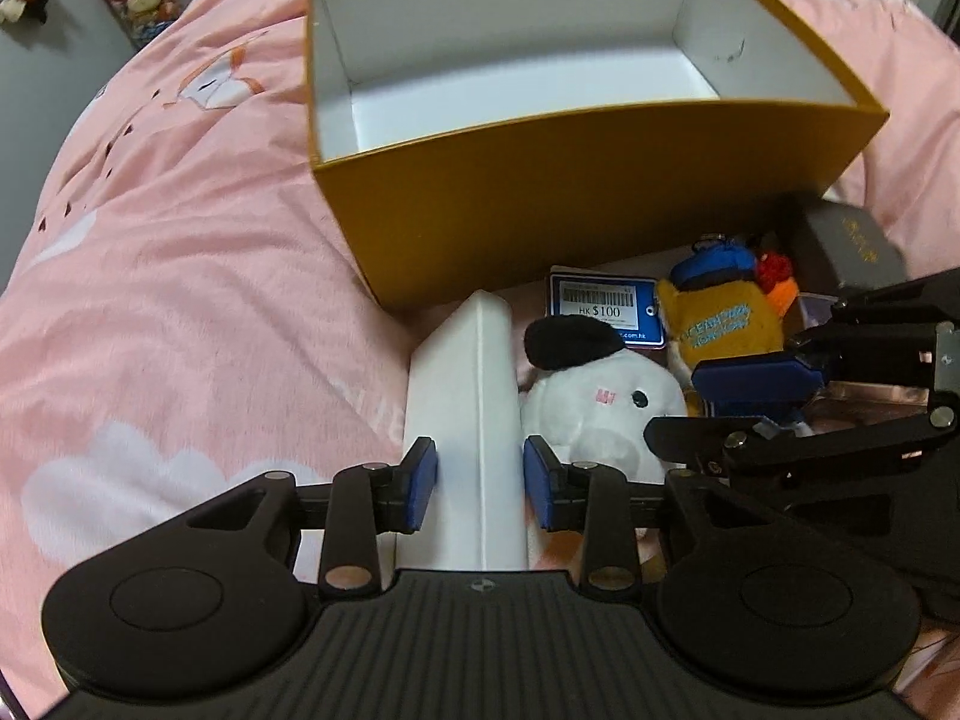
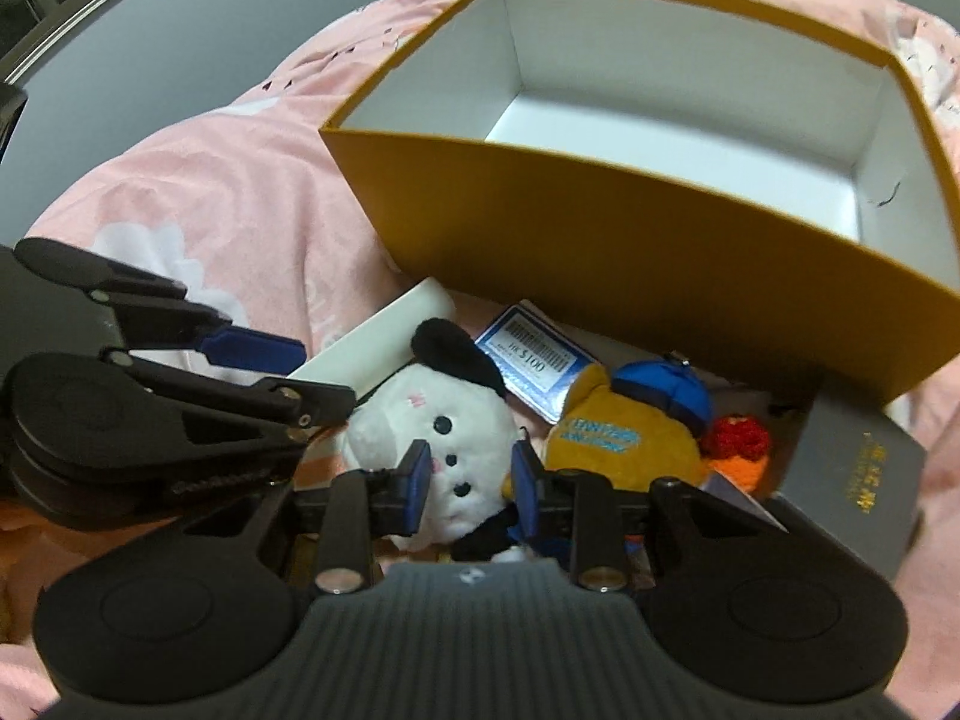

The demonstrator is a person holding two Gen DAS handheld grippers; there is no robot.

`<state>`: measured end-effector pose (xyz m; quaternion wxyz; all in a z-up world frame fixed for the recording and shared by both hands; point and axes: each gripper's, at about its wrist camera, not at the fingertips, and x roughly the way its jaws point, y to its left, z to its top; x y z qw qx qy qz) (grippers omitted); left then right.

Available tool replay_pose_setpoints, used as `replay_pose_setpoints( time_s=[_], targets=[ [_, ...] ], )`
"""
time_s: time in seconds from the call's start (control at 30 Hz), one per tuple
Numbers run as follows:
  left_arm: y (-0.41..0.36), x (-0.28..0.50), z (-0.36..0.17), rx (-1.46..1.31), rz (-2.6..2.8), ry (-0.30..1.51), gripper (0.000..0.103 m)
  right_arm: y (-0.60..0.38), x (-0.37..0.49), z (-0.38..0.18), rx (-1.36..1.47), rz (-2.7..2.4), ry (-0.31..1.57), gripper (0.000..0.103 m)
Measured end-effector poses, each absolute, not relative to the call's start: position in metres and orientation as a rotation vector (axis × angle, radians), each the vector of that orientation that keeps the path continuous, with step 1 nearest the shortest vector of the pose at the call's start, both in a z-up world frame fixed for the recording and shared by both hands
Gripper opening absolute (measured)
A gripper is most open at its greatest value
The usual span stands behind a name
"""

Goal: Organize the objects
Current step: 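Reach the left gripper to the white cylindrical tube and grasp it, then lift the white tube with the left gripper while the right gripper grasps the gold cube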

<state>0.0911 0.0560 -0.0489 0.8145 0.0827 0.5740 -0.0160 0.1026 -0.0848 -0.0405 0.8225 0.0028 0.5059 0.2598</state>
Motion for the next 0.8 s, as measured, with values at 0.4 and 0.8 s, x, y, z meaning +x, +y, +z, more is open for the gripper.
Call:
replay_pose_setpoints(
  time_s=[0.4,0.8],
  targets=[
    [0.059,0.123,-0.071,0.262,-0.071,1.322,0.051,-0.088,0.106,-0.050,0.045,0.570,1.089,0.032],
    [0.078,0.086,-0.052,0.238,-0.056,1.298,0.032,-0.100,0.082,-0.042,0.108,0.693,1.140,0.041]
  ],
)
